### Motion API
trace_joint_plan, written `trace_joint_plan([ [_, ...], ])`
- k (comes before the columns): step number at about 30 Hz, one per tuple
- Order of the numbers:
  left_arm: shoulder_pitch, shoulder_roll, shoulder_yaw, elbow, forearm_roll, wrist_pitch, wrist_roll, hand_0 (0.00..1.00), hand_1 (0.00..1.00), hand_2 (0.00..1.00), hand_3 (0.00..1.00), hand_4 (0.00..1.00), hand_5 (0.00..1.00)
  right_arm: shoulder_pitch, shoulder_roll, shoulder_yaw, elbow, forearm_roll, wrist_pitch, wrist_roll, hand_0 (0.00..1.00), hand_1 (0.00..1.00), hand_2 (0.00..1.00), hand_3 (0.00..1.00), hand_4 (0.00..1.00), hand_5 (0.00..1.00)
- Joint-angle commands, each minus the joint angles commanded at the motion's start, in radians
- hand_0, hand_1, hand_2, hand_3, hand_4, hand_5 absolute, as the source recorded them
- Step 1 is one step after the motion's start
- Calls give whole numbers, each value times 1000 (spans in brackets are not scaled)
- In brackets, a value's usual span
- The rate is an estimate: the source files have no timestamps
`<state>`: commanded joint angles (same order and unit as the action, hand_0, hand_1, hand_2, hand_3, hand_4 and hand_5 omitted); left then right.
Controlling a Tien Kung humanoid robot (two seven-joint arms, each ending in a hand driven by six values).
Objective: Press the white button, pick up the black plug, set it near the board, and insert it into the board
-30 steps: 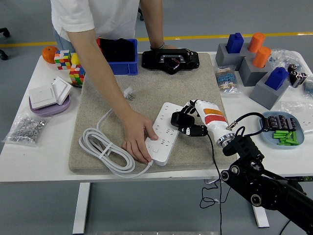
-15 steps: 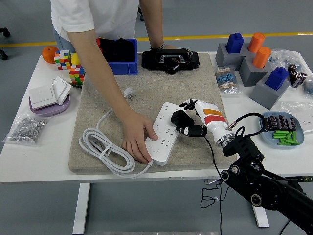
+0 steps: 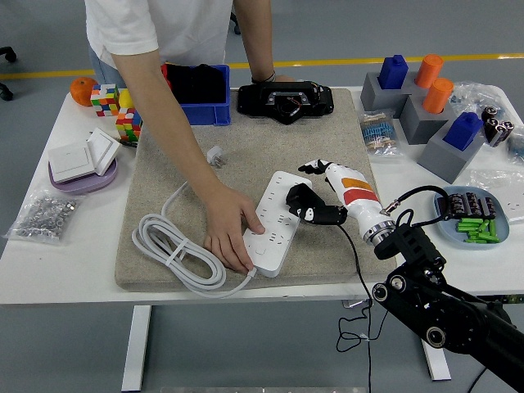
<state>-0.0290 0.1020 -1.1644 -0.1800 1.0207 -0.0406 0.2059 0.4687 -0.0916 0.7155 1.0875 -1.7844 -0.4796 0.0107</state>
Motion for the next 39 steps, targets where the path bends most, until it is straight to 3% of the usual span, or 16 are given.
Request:
trace_joint_plan([
  [5,1,-3,-11,0,2,1,-3,706,666,586,681,665,259,-37,-34,27,86,13,49,22,800,813,785,772,998,409],
  [6,1,-3,-15,0,2,1,-3,706,665,585,681,666,260,-46,-42,30,99,19,60,31,907,875,822,800,998,600],
  [11,-3,-3,-23,0,7,1,-5,706,665,585,681,666,260,-90,-81,43,141,55,112,66,907,875,822,800,998,600],
  [12,-4,-3,-25,0,8,1,-4,706,664,585,680,665,261,-103,-92,44,147,67,123,74,962,909,853,812,998,749],
  [17,-3,-5,-28,0,5,1,-6,706,664,585,680,665,261,-146,-120,47,166,102,150,91,962,909,853,812,998,749],
  [18,-3,-6,-29,0,5,1,-6,706,665,585,680,665,263,-152,-123,46,167,105,154,94,990,930,874,833,969,870],
  [39,-4,-8,-30,0,-2,2,-8,706,663,584,679,663,265,-129,-98,5,119,89,168,80,998,937,885,837,956,876],
])
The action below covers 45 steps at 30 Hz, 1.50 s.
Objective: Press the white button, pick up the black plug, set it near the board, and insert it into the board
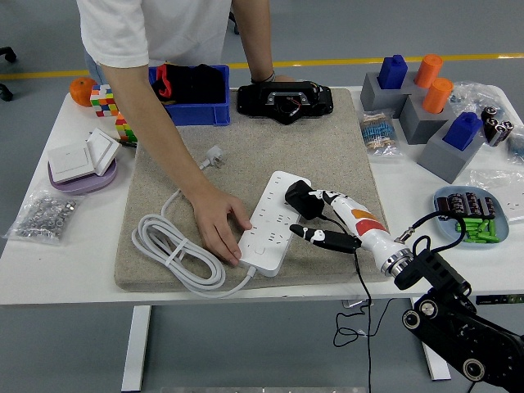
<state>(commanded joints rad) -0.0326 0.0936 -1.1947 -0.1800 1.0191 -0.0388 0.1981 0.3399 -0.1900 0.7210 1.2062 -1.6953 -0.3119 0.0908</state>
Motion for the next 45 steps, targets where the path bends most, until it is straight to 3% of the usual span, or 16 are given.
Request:
trace_joint_plan([
  [12,-1,1,1,0,1,0,0,705,663,584,679,663,268,56,26,-29,-11,-5,-1,-8,998,935,881,833,957,867],
  [45,-2,4,-1,0,-2,1,1,705,662,584,679,658,272,176,48,-170,-109,18,15,-30,997,925,874,830,964,823],
])
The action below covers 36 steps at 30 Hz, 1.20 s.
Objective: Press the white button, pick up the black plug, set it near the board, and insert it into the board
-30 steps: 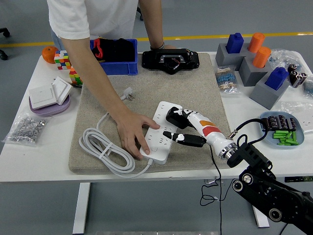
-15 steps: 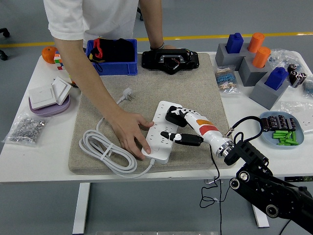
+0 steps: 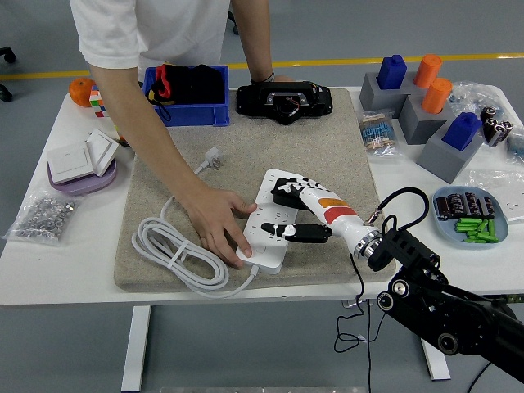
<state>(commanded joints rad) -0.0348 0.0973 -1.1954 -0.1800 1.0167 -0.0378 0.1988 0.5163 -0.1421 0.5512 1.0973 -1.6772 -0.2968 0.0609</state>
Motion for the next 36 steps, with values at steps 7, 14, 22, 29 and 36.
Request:
trace_joint_plan([
  [7,1,0,-1,0,-2,0,0,704,662,584,679,657,273,-4,-10,35,38,-12,-4,-2,997,923,873,830,964,820],
  [14,2,-1,-5,0,10,1,1,703,662,583,679,656,272,-11,-26,101,123,-40,-6,-6,996,922,870,828,964,818],
  [22,5,-1,-4,0,13,0,3,704,662,583,678,655,271,-57,-62,212,233,-88,-13,-1,990,907,854,827,961,812],
  [29,-9,4,-2,0,6,0,-1,704,662,583,677,655,270,-134,-116,368,304,-110,-16,10,983,891,836,813,961,809],
  [36,-19,22,54,0,-19,-4,-8,704,662,584,677,656,268,-226,-159,540,345,-114,-14,21,971,881,821,800,958,807],
])
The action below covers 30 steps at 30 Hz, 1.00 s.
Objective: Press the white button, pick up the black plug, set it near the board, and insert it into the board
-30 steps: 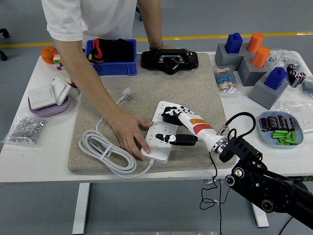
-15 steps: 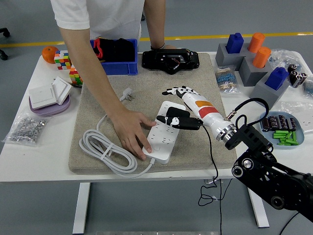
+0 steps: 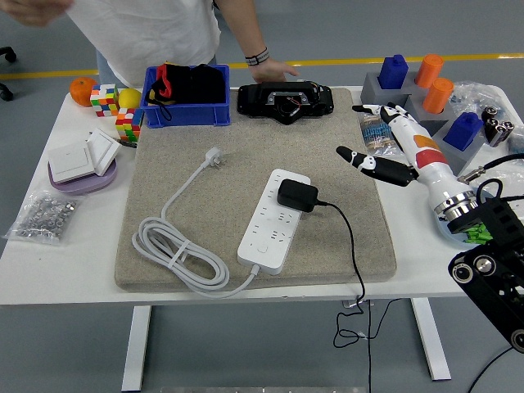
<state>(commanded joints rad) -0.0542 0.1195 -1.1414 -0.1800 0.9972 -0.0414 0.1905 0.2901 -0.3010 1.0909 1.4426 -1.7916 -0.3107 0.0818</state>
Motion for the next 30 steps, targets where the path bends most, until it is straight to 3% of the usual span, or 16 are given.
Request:
trace_joint_plan([
  [5,27,-6,-57,0,33,4,5,704,662,584,677,656,268,-83,-12,120,21,8,5,3,971,881,821,800,958,807],
  [13,50,-10,-51,0,21,2,-1,705,663,584,677,656,265,-166,20,278,29,14,6,1,967,862,803,793,959,811],
  [27,46,-6,-63,0,25,2,-3,705,663,584,677,657,265,-203,60,438,35,15,18,-19,943,826,768,777,956,817],
  [30,50,-10,-78,0,38,2,0,705,663,585,677,658,266,-222,64,466,40,60,29,-35,917,816,766,767,956,815],
])
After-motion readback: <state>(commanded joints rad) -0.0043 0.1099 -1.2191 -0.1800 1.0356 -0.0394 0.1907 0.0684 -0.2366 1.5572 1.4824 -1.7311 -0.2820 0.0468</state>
